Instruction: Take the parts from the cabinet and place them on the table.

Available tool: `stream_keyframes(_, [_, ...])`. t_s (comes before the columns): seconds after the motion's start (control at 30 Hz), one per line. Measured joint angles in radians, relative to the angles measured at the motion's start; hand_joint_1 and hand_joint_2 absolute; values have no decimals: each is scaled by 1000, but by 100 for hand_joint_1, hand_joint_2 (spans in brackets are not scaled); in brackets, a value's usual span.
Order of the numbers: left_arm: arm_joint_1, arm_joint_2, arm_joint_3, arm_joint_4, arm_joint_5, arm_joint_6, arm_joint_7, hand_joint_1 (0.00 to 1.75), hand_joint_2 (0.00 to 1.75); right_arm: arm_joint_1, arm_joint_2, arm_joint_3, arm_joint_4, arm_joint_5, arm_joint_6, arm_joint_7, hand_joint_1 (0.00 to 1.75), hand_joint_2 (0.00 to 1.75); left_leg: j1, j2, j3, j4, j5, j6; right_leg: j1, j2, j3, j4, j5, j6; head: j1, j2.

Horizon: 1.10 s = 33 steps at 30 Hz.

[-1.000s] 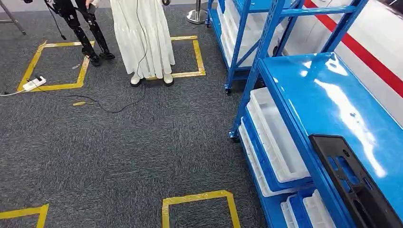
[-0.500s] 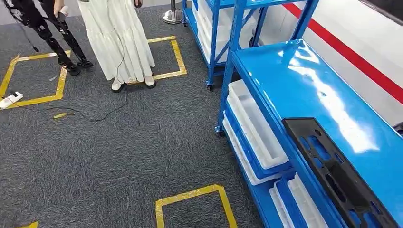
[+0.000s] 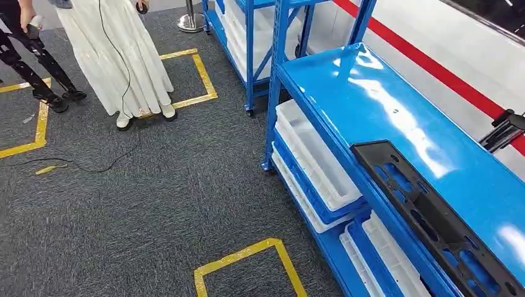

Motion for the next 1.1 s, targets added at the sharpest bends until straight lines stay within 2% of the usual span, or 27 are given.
stream_keyframes(0.03, [0,1,0,0,0,0,0,0,0,-1,1,0,0,0,0,0,0,0,-1,8,-1,0,0,2,-3,-16,-36,69,-29,-2,5,0])
stream_keyframes(0.1, [0,1,0,0,0,0,0,0,0,-2,2,0,1,1,0,0,0,0,-3,31,-6,0,0,3,-5,-25,-122,230,-86,-1,5,0])
stream_keyframes(0.13, [1,2,1,0,0,0,0,0,0,-1,2,0,2,0,0,0,0,0,-4,39,-7,0,0,3,-5,-26,-136,261,-89,6,10,0])
stream_keyframes(0.17, [1,0,1,0,0,0,0,0,0,1,1,0,2,0,0,0,0,0,-5,47,-6,0,0,3,-6,-28,-123,241,-76,14,9,0])
stream_keyframes(0.2, [1,0,1,0,0,0,-3,0,0,2,0,0,2,-2,0,1,0,0,-5,54,-5,0,0,2,-6,-30,-88,179,-49,22,9,0])
stream_keyframes(0.23, [1,0,1,0,-1,-1,-7,0,0,2,0,0,2,-2,-1,1,0,0,-5,61,-3,0,-1,1,-6,-40,-33,74,-11,30,10,0])
stream_keyframes(0.27, [1,0,1,0,-3,-3,-11,0,0,1,-2,0,2,-2,-2,1,0,0,-5,68,-1,0,-1,-1,-6,-60,17,-15,17,31,10,0])
stream_keyframes(0.3, [1,0,1,0,-4,-4,-15,0,0,-2,-2,0,2,-3,-3,1,0,0,-6,73,0,0,-1,-5,-1,-93,41,-73,23,19,10,0])
stream_keyframes(0.33, [1,-1,1,0,-5,-5,-16,0,0,-5,-3,0,2,-3,-4,3,0,0,-11,79,1,1,-3,-15,17,-88,43,-72,31,12,9,0])
stream_keyframes(0.4, [1,-1,0,0,-13,-7,-19,0,0,-3,-2,0,2,-5,-8,4,0,0,-10,90,7,-7,-1,-27,21,-73,32,-72,33,-3,8,0])
stream_keyframes(0.43, [1,-3,0,0,-13,-8,-20,0,0,-1,-3,0,2,-6,-10,6,0,0,-10,96,9,-11,1,-33,22,-68,30,-75,36,-7,11,0])
stream_keyframes(0.47, [1,-3,0,0,-14,-8,-20,0,0,-1,-3,0,2,-6,-11,8,0,0,-9,96,7,-8,-6,-39,6,-60,51,-87,45,-18,8,0])
stream_keyframes(0.5, [0,0,0,0,-14,-8,-19,0,0,0,0,0,3,-6,-14,10,0,0,-4,72,-2,27,-32,-41,-8,-53,54,-91,48,-25,8,0])
stream_keyframes(0.53, [1,1,0,0,-14,-8,-19,0,0,0,0,0,3,-6,-18,11,0,0,-4,53,-28,94,-75,-40,-9,-48,56,-91,47,-30,6,0])
stream_keyframes(0.57, [1,1,0,0,-14,-8,-16,0,0,-2,1,0,3,-5,-20,19,0,0,-4,39,-64,177,-118,-40,-7,-44,57,-91,49,-43,3,0])
stream_keyframes(0.6, [4,1,0,0,-14,-8,-13,0,0,-4,1,0,4,-3,-21,22,0,0,-4,28,-106,265,-153,-42,-4,-35,57,-91,49,-44,4,0])
stream_keyframes(0.63, [5,1,0,0,-14,-8,-11,0,0,-5,1,0,4,-2,-21,24,0,0,-4,24,-131,313,-162,-45,-2,-24,57,-91,49,-44,2,0])
stream_keyframes(0.67, [6,1,0,0,-14,-8,-8,0,0,-5,1,0,4,0,-22,28,0,0,-3,24,-135,316,-150,-45,-1,-13,59,-91,49,-44,3,0])
stream_keyframes(0.7, [6,1,0,0,-14,-8,-8,0,0,-5,1,0,5,2,-23,34,0,0,-2,24,-120,276,-117,-44,-1,-1,63,-89,47,-45,2,0])
stream_keyframes(0.77, [5,1,0,0,-14,-7,-9,0,0,-5,1,0,5,3,-24,44,0,0,5,13,-47,118,-23,-46,-3,22,72,-83,40,-39,1,0])
stream_keyframes(0.8, [6,2,0,0,-14,-7,-11,0,0,-5,1,0,5,3,-24,45,0,0,10,-15,-22,56,4,-45,-3,31,67,-79,36,-33,0,0])
stream_keyframes(0.83, [6,1,0,0,-14,-7,-15,0,0,-8,1,0,5,3,-26,48,0,0,12,-32,-8,10,-4,-42,12,39,58,-59,27,-24,-1,0])
stream_keyframes(0.93, [2,0,-1,0,-17,-9,-25,0,0,-2,0,0,5,2,-30,53,0,0,-7,-16,-17,23,-5,-24,6,51,41,-66,33,-9,4,0])
stream_keyframes(0.97, [2,-1,-2,0,-18,-9,-27,0,0,0,0,0,5,2,-32,54,0,0,-1,-8,-12,11,2,-12,10,51,33,-61,28,-2,4,0])
stream_keyframes(1.0, [2,-1,-2,0,-22,-9,-27,0,0,0,0,0,5,1,-34,56,0,0,-3,-2,-10,8,5,-6,4,18,28,-38,18,-1,4,0])
stream_keyframes(1.03, [2,0,-2,0,-23,-9,-27,0,175,-1,1,0,6,1,-38,57,0,0,-4,6,-11,6,5,6,4,-13,-3,17,-14,-5,8,0])
stream_keyframes(1.1, [2,1,-2,0,-24,-9,-27,0,175,-5,4,0,6,1,-39,61,0,0,-4,26,-15,5,5,8,3,-24,-92,181,-87,-10,9,0])
